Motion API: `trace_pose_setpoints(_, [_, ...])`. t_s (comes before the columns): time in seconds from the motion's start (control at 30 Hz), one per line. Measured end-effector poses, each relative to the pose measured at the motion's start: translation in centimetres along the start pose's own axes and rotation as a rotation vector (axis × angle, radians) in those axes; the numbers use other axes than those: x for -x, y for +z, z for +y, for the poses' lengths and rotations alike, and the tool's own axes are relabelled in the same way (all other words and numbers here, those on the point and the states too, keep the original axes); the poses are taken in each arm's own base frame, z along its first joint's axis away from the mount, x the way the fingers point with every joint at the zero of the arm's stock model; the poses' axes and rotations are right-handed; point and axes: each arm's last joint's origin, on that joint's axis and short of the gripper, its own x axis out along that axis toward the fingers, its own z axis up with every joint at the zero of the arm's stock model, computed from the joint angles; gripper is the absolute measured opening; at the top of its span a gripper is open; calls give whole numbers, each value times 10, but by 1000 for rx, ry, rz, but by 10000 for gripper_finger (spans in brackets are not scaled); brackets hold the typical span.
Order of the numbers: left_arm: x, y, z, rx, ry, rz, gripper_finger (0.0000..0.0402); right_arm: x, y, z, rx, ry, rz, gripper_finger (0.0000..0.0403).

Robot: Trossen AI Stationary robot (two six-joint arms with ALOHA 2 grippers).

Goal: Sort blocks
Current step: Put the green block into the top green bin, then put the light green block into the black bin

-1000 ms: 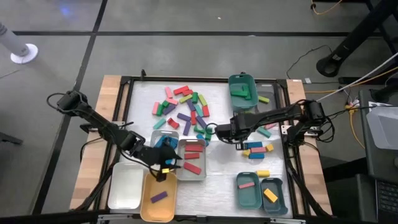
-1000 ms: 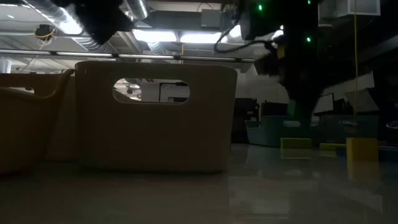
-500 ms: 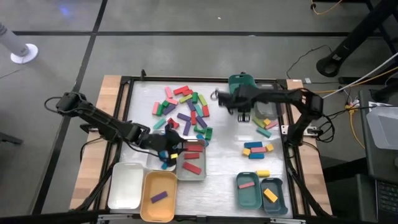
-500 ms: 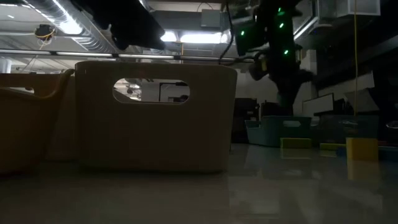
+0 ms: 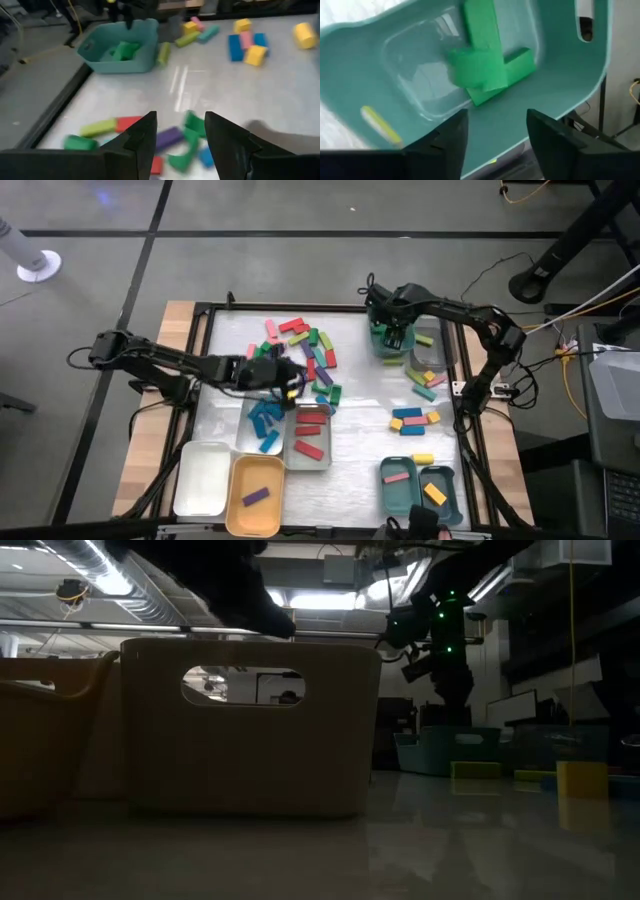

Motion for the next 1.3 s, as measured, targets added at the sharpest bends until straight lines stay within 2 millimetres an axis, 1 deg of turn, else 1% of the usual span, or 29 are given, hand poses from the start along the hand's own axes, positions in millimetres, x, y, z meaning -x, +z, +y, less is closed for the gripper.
trace_pose_setpoints(0.13, [-10, -1, 28, -8, -29, 11, 155, 0, 0, 1, 3, 1, -1, 230])
trace_pose_setpoints(0.23, [-16, -4, 49, 31, -42, 20, 155, 1, -1, 2, 17, 14, 16, 235])
trace_pose_setpoints(0.33, [-20, -7, 71, 91, -29, 32, 155, 2, -6, 4, 77, 58, 45, 236])
trace_pose_setpoints(0.4, [-21, -11, 85, 145, -16, 49, 155, 9, -11, 4, 99, 96, 31, 236])
trace_pose_setpoints(0.47, [-23, -16, 96, 202, -9, 57, 155, 21, -18, 3, 105, 144, -25, 236])
trace_pose_setpoints(0.57, [-23, -25, 109, 265, -6, 74, 155, 44, -31, -4, 81, 260, -179, 236])
trace_pose_setpoints(0.63, [-20, -32, 112, 283, -3, 86, 155, 57, -44, -12, 55, 359, -343, 236])
trace_pose_setpoints(0.67, [-19, -36, 113, 288, -1, 93, 155, 60, -52, -15, 48, 403, -424, 236])
trace_pose_setpoints(0.73, [-15, -42, 112, 310, 0, 96, 155, 60, -66, -16, 20, 458, -556, 236])
trace_pose_setpoints(0.8, [-10, -49, 110, 347, -2, 88, 155, 52, -80, -11, -14, 496, -620, 236])
trace_pose_setpoints(0.9, [-3, -52, 105, 361, -10, 18, 155, 39, -96, 1, -91, 527, -615, 237])
trace_pose_setpoints(1.0, [3, -49, 99, 323, -24, -109, 155, 30, -104, 15, -90, 535, -569, 237])
trace_pose_setpoints(1.13, [7, -41, 93, 273, -42, -252, 155, 20, -104, 33, -64, 457, -472, 237])
trace_pose_setpoints(1.2, [8, -39, 90, 237, -46, -283, 155, 17, -102, 43, -24, 390, -429, 237])
trace_pose_setpoints(1.3, [8, -39, 87, 199, -55, -284, 155, 15, -101, 57, 23, 279, -379, 237])
